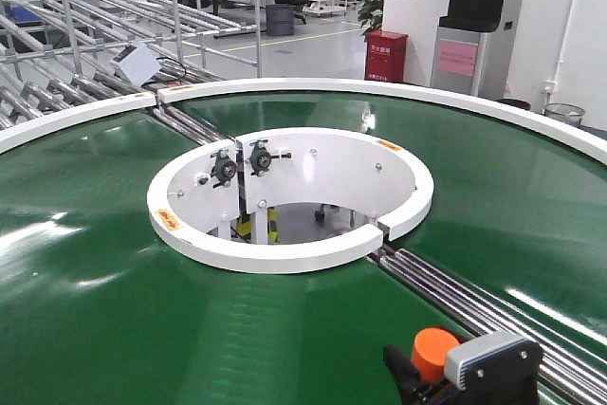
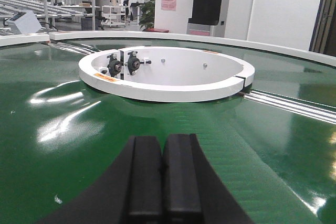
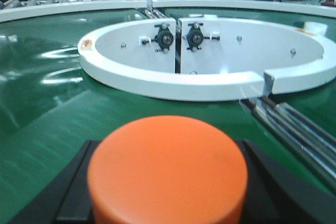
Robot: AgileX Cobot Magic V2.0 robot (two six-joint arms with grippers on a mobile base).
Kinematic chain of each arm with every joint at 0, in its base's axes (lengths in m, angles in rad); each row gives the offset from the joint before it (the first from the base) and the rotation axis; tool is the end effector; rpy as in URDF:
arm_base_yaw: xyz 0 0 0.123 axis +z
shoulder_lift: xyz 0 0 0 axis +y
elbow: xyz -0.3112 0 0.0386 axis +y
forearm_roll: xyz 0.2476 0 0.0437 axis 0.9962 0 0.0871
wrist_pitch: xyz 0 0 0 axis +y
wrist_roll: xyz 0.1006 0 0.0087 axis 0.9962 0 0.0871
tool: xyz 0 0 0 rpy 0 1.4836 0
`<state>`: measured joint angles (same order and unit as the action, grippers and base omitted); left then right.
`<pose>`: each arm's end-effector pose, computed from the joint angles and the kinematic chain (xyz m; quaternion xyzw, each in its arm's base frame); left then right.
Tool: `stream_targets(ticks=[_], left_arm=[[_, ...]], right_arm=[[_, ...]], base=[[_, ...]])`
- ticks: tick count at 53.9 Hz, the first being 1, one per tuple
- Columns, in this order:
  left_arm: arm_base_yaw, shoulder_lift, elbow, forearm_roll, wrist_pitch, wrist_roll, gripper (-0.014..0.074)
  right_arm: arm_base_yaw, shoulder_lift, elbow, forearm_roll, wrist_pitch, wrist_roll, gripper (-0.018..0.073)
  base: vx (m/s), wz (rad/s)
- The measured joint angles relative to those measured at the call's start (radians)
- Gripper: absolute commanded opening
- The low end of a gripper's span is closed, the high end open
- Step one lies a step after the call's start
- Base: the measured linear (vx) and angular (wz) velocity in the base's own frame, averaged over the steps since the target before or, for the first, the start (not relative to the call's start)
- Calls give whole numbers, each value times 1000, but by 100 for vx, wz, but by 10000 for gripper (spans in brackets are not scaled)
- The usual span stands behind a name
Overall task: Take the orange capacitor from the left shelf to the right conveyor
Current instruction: 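Lower the right gripper and set the capacitor upright on the green belt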
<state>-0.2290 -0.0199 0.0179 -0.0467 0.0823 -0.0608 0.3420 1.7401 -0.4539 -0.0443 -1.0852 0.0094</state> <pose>0.0355 -0.0087 0.2002 0.0442 0.7032 -0.1201 0.6993 0.2833 0.1051 0.1863 -0.1440 0.7323 0.1240 0.6540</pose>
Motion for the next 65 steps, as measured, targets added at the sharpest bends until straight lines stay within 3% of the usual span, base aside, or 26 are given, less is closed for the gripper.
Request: stream_targets(ticks=[19,27,38,46,65], left_arm=[[0,0,0,0,0,0,-6],[0,0,0,0,0,0,-6],[0,0,0,0,0,0,-6],[0,0,0,0,0,0,-6],[0,0,0,0,0,0,-6]], right_arm=[[0,181,-5,-1,-37,-2,105],[0,187,-6,-10,-39,-2,239],[0,187,-7,-22,-42,-2,499],[0,187,-7,-27,-43,-2,618],[0,133,-6,-44,-45,34,618]], base=[[0,0],[0,0],[0,0],[0,0],[0,0]])
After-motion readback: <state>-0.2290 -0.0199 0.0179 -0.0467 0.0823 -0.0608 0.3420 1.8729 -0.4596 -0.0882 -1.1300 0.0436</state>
